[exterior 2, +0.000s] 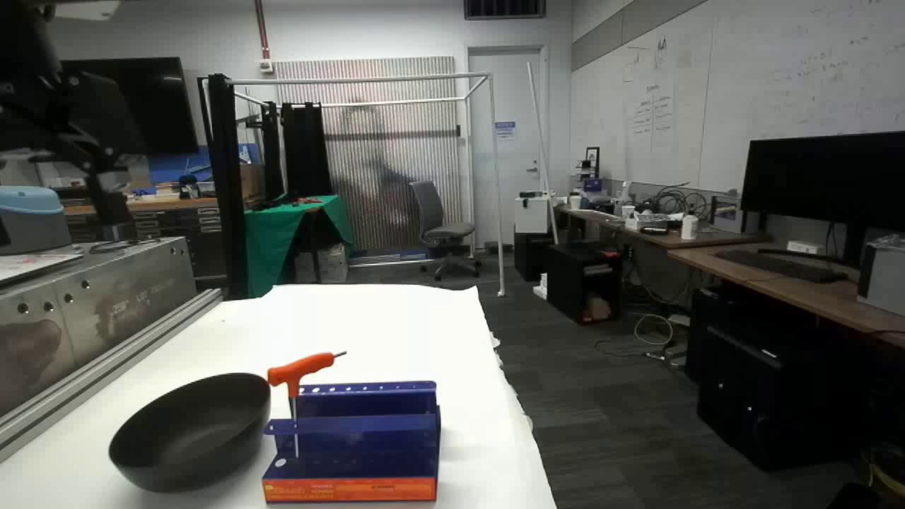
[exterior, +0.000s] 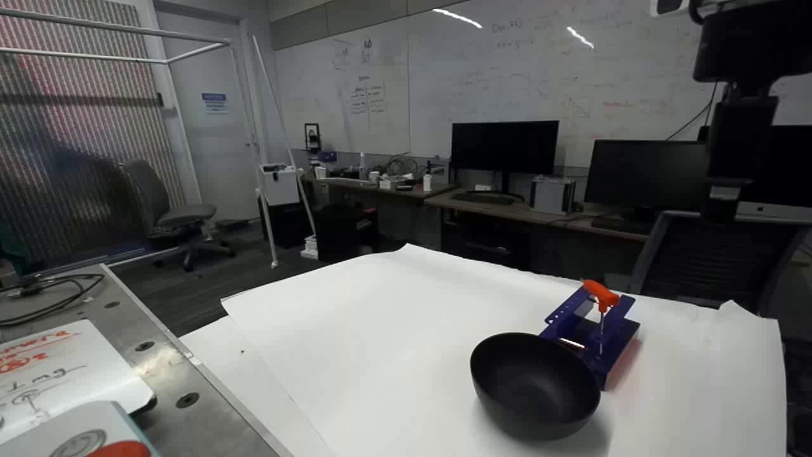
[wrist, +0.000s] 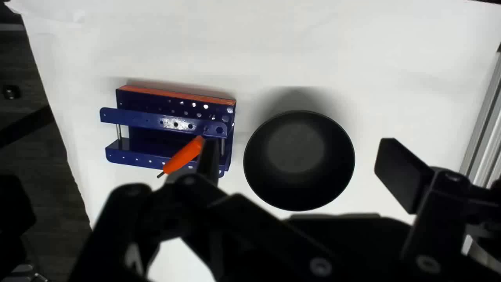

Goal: Put the orange object in the bowl

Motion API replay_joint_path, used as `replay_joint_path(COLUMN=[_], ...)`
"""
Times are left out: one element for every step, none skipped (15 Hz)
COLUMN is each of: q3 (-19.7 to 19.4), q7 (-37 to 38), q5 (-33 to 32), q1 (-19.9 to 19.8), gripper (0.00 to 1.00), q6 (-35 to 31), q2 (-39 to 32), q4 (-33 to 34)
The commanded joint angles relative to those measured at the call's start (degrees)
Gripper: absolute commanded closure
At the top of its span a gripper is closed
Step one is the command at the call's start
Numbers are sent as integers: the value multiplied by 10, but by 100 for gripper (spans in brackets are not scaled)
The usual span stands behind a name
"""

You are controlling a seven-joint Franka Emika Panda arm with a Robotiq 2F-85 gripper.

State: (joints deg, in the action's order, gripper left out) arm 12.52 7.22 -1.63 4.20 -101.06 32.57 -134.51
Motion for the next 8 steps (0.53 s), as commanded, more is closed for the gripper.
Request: replay_joint_path(q3=[-9, -9, -9, -1, -4, -15, -22, -32], q7=[5, 5, 5, 42, 70, 87, 104, 108], q5=[-5, -5, -5, -12, -18, -18, -19, -19], q1=[11, 11, 11, -3, -21, -34, -44, -54], gripper=[0, 0, 0, 0, 0, 0, 0, 0], q6=[2, 2, 2, -21, -31, -38, -53, -61], q2=[-1, 0, 2, -15, -42, -71, -91, -119], q4=[5, 8, 9, 10, 20, 35, 41, 52])
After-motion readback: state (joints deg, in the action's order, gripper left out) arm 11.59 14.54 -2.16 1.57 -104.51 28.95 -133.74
